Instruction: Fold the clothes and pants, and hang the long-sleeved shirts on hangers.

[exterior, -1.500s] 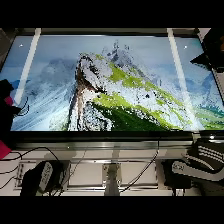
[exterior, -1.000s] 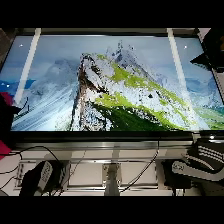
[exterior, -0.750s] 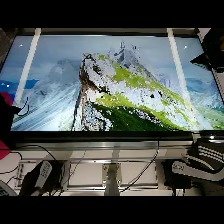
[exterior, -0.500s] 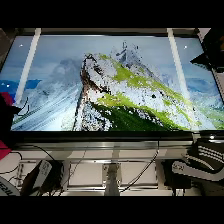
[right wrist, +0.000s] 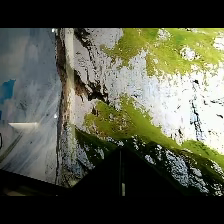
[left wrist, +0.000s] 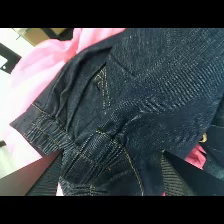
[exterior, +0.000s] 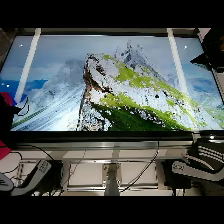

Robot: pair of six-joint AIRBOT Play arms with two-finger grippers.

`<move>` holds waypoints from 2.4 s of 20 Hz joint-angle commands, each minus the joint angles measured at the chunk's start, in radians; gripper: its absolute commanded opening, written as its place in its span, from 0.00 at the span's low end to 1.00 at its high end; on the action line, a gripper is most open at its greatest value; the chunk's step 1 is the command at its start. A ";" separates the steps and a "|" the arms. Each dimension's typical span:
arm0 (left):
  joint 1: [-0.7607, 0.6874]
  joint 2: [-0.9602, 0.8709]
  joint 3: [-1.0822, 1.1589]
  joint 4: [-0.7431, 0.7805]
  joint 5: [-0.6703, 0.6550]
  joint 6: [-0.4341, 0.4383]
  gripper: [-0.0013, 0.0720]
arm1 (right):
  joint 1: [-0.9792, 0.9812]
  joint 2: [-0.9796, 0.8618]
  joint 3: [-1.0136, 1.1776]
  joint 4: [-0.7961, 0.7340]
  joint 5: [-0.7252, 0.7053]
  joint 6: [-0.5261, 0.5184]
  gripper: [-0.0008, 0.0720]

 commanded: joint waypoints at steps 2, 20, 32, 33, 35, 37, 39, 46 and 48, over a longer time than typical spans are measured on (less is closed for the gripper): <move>0.011 -0.048 0.000 0.006 0.013 0.004 0.96 | 0.000 -0.001 0.001 0.000 0.000 0.000 0.03; -0.124 0.064 0.001 -0.113 0.146 0.007 0.05 | 0.000 -0.001 0.001 0.000 0.000 0.000 0.03; -0.809 0.185 0.205 -0.468 0.516 0.007 0.04 | 0.000 -0.001 0.001 0.014 -0.101 0.003 0.03; -0.887 0.169 0.246 -0.468 0.552 0.007 0.04 | 0.000 -0.001 0.001 0.027 -0.110 0.003 0.03; -1.039 0.117 0.332 -0.467 0.604 0.007 0.04 | 0.000 -0.001 0.001 0.026 -0.164 0.003 0.03; -1.168 0.038 0.412 -0.467 0.634 0.007 0.04 | 0.000 -0.001 0.001 0.022 -0.254 0.003 0.03; -1.276 -0.057 0.475 -0.467 0.634 0.008 0.04 | 0.000 -0.001 0.001 -0.003 -0.333 0.003 0.03; -1.492 -0.311 0.482 -0.465 0.022 0.156 0.04 | -0.001 -0.003 0.001 -0.127 -0.421 0.002 0.02; -1.518 -0.370 0.473 -0.386 -0.202 0.198 0.04 | -0.001 -0.012 0.001 -0.129 -0.409 0.002 0.02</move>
